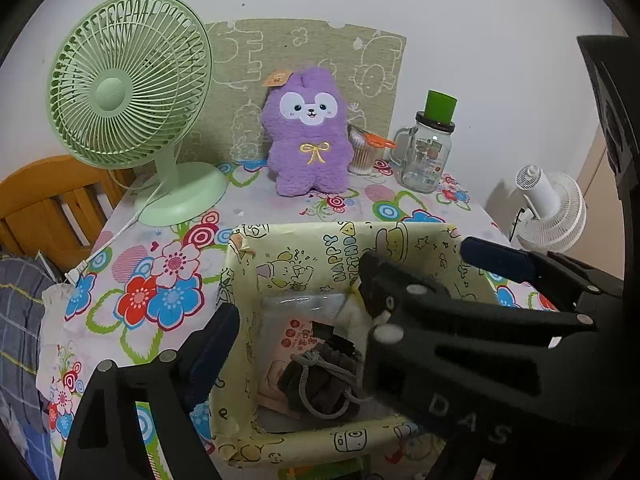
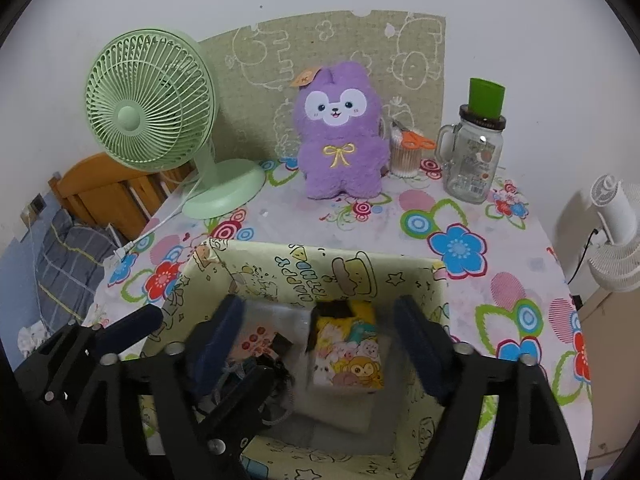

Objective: Organize soft objects
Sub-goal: 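Open the right tool to drop the yellow cartoon box into the fabric box, then withdraw both tools from the box toward the remaining items on the table, then grasp the black folded cloth with the left tool while the right tool grasps the white paper roll, then lift and carry the black cloth in the left tool and white roll in the right over the box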

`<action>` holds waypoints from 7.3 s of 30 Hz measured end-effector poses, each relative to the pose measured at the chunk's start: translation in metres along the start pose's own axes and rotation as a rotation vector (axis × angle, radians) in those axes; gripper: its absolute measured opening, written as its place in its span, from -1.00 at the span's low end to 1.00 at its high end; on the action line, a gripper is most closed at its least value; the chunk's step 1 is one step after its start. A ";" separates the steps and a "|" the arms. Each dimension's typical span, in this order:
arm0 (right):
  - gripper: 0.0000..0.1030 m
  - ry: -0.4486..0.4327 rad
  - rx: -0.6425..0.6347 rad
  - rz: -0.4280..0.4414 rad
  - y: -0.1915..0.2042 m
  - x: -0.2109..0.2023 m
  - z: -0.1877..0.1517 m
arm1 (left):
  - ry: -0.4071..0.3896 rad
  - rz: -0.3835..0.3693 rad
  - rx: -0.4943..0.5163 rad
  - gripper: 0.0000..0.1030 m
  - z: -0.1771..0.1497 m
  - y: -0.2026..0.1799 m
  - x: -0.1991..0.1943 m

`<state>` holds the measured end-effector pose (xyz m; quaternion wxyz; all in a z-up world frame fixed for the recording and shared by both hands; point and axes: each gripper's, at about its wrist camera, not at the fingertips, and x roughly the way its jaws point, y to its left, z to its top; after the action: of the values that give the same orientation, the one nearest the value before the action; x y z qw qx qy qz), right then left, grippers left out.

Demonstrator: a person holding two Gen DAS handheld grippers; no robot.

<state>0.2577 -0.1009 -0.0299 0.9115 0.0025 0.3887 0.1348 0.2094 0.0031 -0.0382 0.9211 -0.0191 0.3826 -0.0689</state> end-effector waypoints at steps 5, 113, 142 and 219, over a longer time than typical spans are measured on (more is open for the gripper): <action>0.78 -0.009 -0.002 -0.019 -0.001 -0.011 -0.003 | -0.009 -0.002 0.007 0.83 -0.001 -0.002 -0.005; 0.47 0.022 0.008 -0.045 0.005 -0.087 -0.160 | 0.053 0.007 -0.048 0.99 -0.147 -0.029 -0.065; 0.22 0.160 0.012 -0.010 0.008 -0.034 -0.172 | 0.101 0.066 0.002 0.77 -0.162 -0.024 -0.032; -0.49 0.090 0.046 -0.006 0.006 -0.068 -0.164 | 0.056 -0.008 -0.063 0.03 -0.156 -0.034 -0.062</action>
<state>0.0948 -0.1280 -0.0959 0.8933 0.0160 0.4321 0.1230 0.0518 -0.0192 -0.1018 0.9086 -0.0479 0.4103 -0.0612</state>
